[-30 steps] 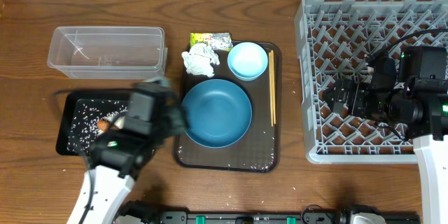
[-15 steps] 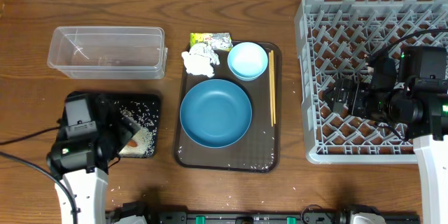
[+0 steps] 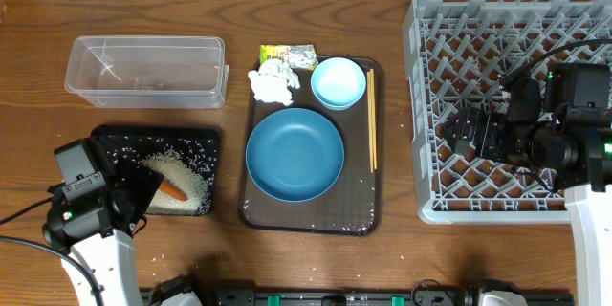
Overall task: Sort waste into correct bins and load items into the dishwasher rack
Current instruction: 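Reach the right gripper to the teal plate's rim and grasp it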
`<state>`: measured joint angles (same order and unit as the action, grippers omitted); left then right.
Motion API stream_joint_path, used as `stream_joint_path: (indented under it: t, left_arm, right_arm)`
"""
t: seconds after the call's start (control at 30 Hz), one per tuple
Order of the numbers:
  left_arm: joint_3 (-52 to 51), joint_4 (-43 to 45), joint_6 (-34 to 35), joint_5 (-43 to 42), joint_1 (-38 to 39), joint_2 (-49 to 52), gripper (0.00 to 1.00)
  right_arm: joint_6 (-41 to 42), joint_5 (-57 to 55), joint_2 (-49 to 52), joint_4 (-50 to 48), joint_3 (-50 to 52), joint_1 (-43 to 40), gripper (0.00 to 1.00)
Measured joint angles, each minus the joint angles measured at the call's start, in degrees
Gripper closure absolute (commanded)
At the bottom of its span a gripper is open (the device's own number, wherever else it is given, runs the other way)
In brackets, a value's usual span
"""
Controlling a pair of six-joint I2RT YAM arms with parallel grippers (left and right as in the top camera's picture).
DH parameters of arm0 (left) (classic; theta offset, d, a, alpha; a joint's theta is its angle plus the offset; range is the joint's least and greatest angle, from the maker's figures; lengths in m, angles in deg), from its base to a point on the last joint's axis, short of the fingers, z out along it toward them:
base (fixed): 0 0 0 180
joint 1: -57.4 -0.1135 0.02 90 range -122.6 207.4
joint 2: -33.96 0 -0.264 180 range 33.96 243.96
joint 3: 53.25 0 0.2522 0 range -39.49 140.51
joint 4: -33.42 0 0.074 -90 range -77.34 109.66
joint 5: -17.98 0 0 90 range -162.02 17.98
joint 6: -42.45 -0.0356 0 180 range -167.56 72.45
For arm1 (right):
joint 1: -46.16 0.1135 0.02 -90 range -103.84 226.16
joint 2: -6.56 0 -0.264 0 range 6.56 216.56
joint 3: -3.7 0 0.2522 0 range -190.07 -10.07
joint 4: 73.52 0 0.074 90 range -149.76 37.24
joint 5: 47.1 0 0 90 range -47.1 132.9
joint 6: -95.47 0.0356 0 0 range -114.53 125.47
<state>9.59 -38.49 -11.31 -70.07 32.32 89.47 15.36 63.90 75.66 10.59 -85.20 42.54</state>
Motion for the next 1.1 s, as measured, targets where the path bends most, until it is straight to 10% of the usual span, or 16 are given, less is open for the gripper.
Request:
stream_joint_path:
  t: [0.43,1.1]
  left_arm:
    - [0.0,0.0,0.0,0.0,0.0,0.0,0.05]
    - [0.0,-0.1,0.0,0.0,0.0,0.0,0.04]
  right_arm:
    - [11.3,12.3,0.0,-8.9,0.0,2.5,0.01]
    - [2.5,-13.9,27.1,-32.0,-0.1,51.6,0.02]
